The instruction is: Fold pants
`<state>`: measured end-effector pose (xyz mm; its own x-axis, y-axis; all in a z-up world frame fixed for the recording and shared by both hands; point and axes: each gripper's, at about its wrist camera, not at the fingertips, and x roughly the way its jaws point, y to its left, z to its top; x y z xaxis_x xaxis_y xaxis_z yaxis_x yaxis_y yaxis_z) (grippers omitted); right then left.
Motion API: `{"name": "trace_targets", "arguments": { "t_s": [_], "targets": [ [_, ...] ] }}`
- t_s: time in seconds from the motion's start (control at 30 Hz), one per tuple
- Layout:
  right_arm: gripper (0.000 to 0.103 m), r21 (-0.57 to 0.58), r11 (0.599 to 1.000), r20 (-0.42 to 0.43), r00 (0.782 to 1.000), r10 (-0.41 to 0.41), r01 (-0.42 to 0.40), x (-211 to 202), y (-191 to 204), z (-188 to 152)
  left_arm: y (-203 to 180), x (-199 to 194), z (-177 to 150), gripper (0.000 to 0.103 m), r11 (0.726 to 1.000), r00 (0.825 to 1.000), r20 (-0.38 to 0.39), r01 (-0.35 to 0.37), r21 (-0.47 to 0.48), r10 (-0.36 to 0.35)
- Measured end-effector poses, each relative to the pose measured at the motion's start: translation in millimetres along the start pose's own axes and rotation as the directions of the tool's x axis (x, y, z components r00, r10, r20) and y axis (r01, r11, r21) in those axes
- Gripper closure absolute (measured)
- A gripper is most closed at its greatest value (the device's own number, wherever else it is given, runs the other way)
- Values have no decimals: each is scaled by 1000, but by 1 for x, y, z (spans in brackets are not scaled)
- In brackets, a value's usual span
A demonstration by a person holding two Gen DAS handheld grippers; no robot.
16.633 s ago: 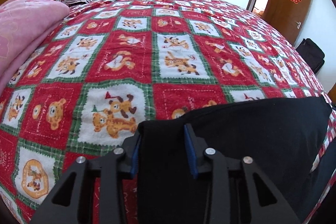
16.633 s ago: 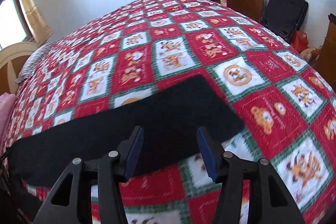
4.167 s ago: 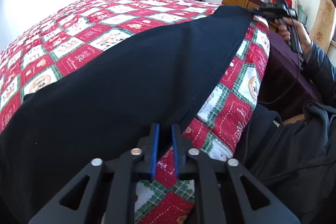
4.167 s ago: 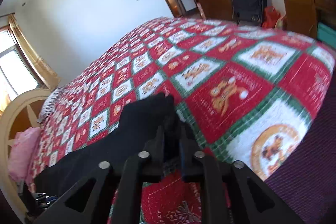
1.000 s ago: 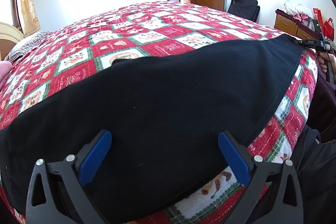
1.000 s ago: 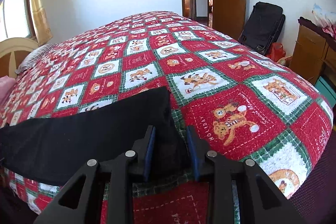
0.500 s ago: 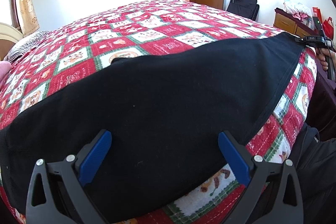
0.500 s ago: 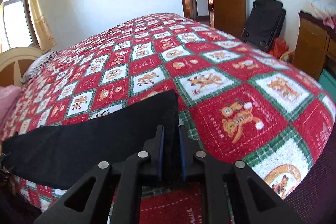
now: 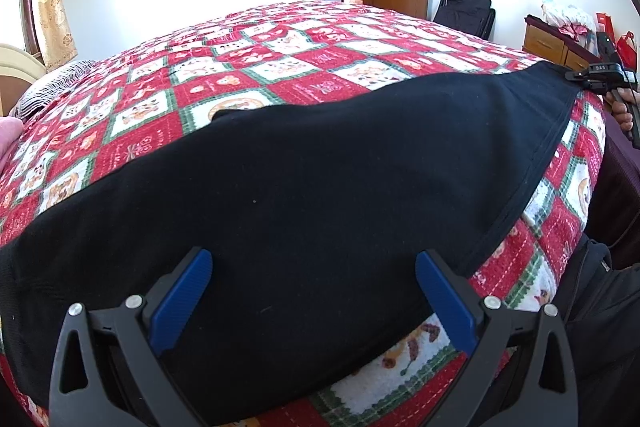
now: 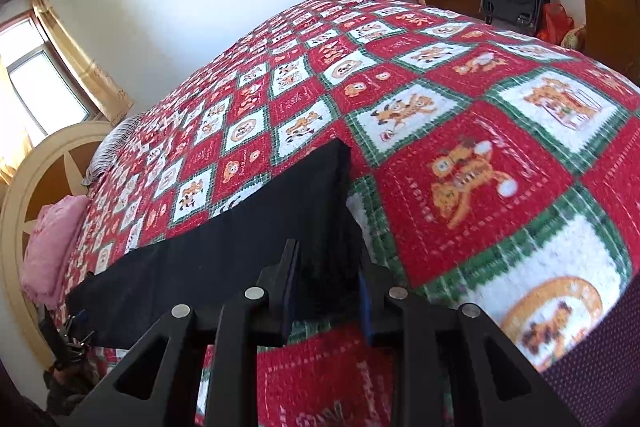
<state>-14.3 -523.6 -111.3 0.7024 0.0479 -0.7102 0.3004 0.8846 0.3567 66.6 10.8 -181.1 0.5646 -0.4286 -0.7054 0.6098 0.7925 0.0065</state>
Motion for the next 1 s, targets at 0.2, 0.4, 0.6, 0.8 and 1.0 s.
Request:
{"name": "trace_targets", "arguments": {
  "t_s": [0.2,0.4,0.6,0.8,1.0],
  "targets": [
    [92,-50,999,60,998,12,-9,-7,22,-1,1,-1,0,0,1000,1000,-1,8,-1,-8],
    [92,-183,983,148,988,42,-14,-33,80,1,4,-5,4,0,998,999,-4,39,-38,-39],
    [92,-305,951,148,984,100,-50,-33,142,-6,2,-22,16,0,998,998,44,50,-42,-48],
    [92,-404,908,98,982,161,-108,-16,196,-20,-1,-32,27,0,993,992,86,98,-59,-93],
    [92,-469,864,10,977,215,-185,10,239,-40,-11,-31,31,0,991,989,91,125,-45,-120]
  ]
}}
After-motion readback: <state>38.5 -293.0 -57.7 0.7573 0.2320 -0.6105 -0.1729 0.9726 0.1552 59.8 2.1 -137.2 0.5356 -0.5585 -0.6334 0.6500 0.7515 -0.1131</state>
